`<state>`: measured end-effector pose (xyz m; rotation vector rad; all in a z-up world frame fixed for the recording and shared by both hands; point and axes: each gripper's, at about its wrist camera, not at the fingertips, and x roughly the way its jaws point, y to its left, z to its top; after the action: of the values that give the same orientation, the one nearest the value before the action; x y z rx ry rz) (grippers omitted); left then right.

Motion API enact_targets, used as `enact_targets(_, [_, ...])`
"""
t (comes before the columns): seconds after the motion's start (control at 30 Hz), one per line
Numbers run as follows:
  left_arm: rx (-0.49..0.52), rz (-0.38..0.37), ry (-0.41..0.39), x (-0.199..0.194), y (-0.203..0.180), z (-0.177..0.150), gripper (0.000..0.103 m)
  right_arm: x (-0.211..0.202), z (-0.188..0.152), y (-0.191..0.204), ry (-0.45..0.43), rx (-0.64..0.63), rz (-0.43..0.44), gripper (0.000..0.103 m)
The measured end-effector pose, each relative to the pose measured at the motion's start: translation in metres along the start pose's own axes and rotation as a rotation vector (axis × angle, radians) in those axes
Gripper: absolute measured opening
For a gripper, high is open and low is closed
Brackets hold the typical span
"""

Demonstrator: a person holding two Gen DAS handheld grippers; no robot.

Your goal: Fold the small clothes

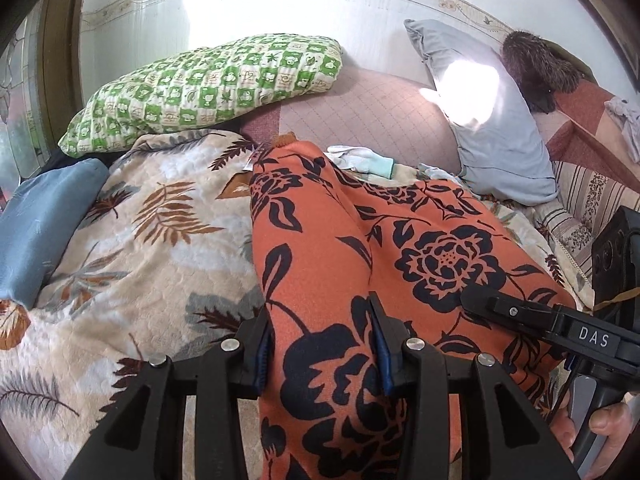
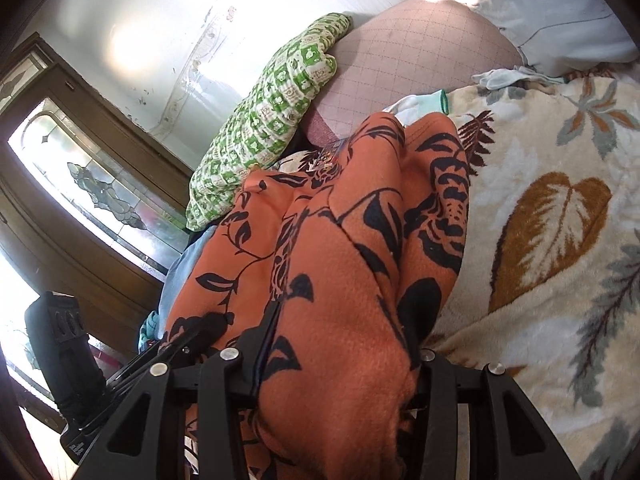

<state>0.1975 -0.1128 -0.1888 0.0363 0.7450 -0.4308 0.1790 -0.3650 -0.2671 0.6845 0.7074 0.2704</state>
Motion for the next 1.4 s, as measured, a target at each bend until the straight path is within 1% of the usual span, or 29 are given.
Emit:
enact_targets(0.1, [0.009,0.013,0.010,0.000,0.002,-0.005,0.042,0.002,-0.009,0.002,0.006,0.015,0.000,0.047])
enact_targets(0.2, [0.011,0.024,0.050,0.012,0.008,-0.013,0.042,0.010,-0.018,-0.003,0.024,0.030,-0.012,0.047])
enact_targets(0.23, [0.014,0.030,0.074,0.019,0.009,-0.017,0.043,0.016,-0.020,-0.006,0.039,0.037,-0.019,0.047])
enact_targets(0.3, [-0.001,0.041,0.162,0.038,0.017,-0.028,0.043,0.028,-0.024,-0.012,0.080,0.039,-0.050,0.047])
enact_targets(0.33, [-0.008,0.047,0.210,0.048,0.020,-0.033,0.046,0.036,-0.026,-0.016,0.108,0.040,-0.072,0.047])
enact_targets(0.37, [-0.015,0.054,0.244,0.055,0.024,-0.039,0.052,0.043,-0.029,-0.022,0.135,0.055,-0.093,0.047])
enact_targets(0.4, [-0.021,0.055,0.252,0.057,0.027,-0.041,0.055,0.049,-0.030,-0.029,0.168,0.086,-0.092,0.050])
enact_targets(0.47, [-0.016,0.056,0.250,0.054,0.032,-0.039,0.067,0.054,-0.030,-0.040,0.209,0.158,-0.073,0.056])
enact_targets(0.5, [-0.006,0.067,0.244,0.051,0.035,-0.036,0.069,0.053,-0.028,-0.044,0.223,0.183,-0.071,0.060])
enact_targets(0.57, [-0.004,0.075,0.218,0.040,0.045,-0.029,0.070,0.045,-0.021,-0.046,0.234,0.186,-0.085,0.060])
enact_targets(0.63, [-0.027,0.085,0.190,0.031,0.057,-0.019,0.070,0.031,-0.010,-0.045,0.217,0.161,-0.101,0.060])
enact_targets(0.7, [-0.045,0.097,0.134,0.023,0.064,-0.009,0.071,0.009,0.003,-0.042,0.155,0.131,-0.144,0.061])
enact_targets(0.77, [-0.039,0.107,0.087,0.021,0.064,-0.002,0.071,-0.014,0.018,-0.038,0.046,0.082,-0.214,0.061])
enact_targets(0.8, [-0.037,0.115,0.073,0.023,0.063,0.000,0.071,-0.020,0.024,-0.035,0.010,0.069,-0.215,0.060])
enact_targets(0.83, [-0.037,0.114,0.064,0.026,0.061,0.002,0.071,-0.023,0.030,-0.032,-0.016,0.067,-0.184,0.061])
enact_targets(0.87, [-0.033,0.106,0.055,0.031,0.057,0.002,0.071,-0.022,0.036,-0.031,-0.025,0.076,-0.131,0.061])
enact_targets(0.9, [-0.020,0.105,0.051,0.036,0.053,0.002,0.071,-0.017,0.041,-0.027,-0.022,0.076,-0.090,0.060])
enact_targets(0.93, [-0.004,0.113,0.053,0.041,0.049,0.002,0.071,-0.008,0.045,-0.021,-0.014,0.060,-0.076,0.060])
enact_targets(0.97, [0.017,0.120,0.064,0.047,0.044,0.000,0.071,0.000,0.048,-0.015,-0.008,0.030,-0.081,0.059])
enact_targets(1.0, [0.033,0.119,0.077,0.052,0.041,-0.001,0.071,0.010,0.050,-0.009,-0.004,0.002,-0.083,0.055])
enact_targets(1.03, [0.047,0.118,0.091,0.058,0.038,-0.004,0.071,0.020,0.053,-0.006,0.009,-0.007,-0.070,0.054])
enact_targets(1.13, [0.064,0.149,0.154,0.074,0.040,-0.014,0.071,0.056,0.062,-0.007,0.065,0.039,-0.012,0.054])
enact_targets(1.17, [0.060,0.151,0.169,0.077,0.043,-0.016,0.072,0.066,0.062,-0.010,0.077,0.048,-0.021,0.054])
enact_targets(1.2, [0.059,0.150,0.178,0.080,0.046,-0.017,0.074,0.079,0.064,-0.017,0.111,0.068,-0.041,0.053])
enact_targets(1.23, [0.060,0.146,0.180,0.081,0.048,-0.018,0.079,0.092,0.060,-0.026,0.167,0.099,-0.067,0.052])
enact_targets(1.27, [0.061,0.143,0.184,0.083,0.050,-0.017,0.082,0.105,0.054,-0.040,0.224,0.148,-0.108,0.051])
enact_targets(1.3, [0.057,0.137,0.188,0.084,0.051,-0.017,0.082,0.110,0.050,-0.049,0.232,0.180,-0.111,0.047])
enact_targets(1.37, [0.045,0.129,0.189,0.082,0.052,-0.016,0.082,0.104,0.050,-0.057,0.213,0.216,-0.059,0.046])
enact_targets(1.4, [0.039,0.128,0.186,0.080,0.052,-0.016,0.082,0.098,0.051,-0.056,0.212,0.225,-0.062,0.046])
